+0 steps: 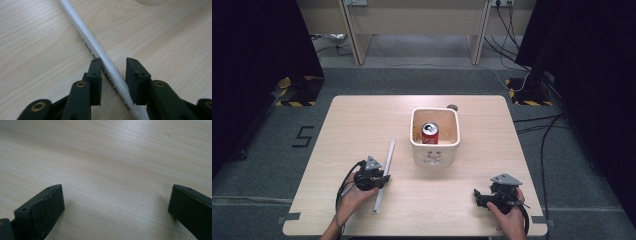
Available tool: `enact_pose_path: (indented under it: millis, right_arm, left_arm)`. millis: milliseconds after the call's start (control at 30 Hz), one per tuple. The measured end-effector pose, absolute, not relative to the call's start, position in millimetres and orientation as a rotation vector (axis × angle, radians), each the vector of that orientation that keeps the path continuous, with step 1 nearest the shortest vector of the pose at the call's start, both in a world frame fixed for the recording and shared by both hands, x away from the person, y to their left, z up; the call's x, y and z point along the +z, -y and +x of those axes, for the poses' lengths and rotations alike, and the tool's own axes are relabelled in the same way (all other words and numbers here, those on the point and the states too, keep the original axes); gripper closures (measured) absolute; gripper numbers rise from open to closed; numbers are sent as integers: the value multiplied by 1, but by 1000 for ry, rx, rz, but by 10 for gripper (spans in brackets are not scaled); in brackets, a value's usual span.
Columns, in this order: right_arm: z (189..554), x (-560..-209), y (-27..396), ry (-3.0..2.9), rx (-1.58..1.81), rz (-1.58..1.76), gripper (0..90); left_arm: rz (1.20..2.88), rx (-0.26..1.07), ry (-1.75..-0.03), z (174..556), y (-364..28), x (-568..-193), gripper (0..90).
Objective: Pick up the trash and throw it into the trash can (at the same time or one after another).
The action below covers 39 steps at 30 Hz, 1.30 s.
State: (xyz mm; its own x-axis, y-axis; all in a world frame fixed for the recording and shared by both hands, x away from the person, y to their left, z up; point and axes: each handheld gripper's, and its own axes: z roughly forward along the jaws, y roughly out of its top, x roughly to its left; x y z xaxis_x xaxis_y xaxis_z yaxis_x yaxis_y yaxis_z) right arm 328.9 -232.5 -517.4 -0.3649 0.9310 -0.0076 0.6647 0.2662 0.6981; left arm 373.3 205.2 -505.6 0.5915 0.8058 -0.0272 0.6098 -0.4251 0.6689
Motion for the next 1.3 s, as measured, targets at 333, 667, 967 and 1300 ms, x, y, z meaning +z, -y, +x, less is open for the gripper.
enact_pose_path:
  millis: [333, 667, 967, 1300]
  right_arm:
    - [329, -517, 232, -2124, 858, 1444, 5]
    - [329, -517, 233, -2124, 858, 1444, 5]
    - [329, -517, 233, -2124, 858, 1444, 5]
    - [329, -517, 233, -2125, 859, 1444, 5]
  left_arm:
    - [2200, 397, -1100, 381, -211, -504, 801]
    - [2170, 393, -1106, 384, -217, -502, 805]
    - [2130, 397, -1096, 387, -222, -490, 804]
    - [2058, 425, -1070, 394, -236, -456, 804]
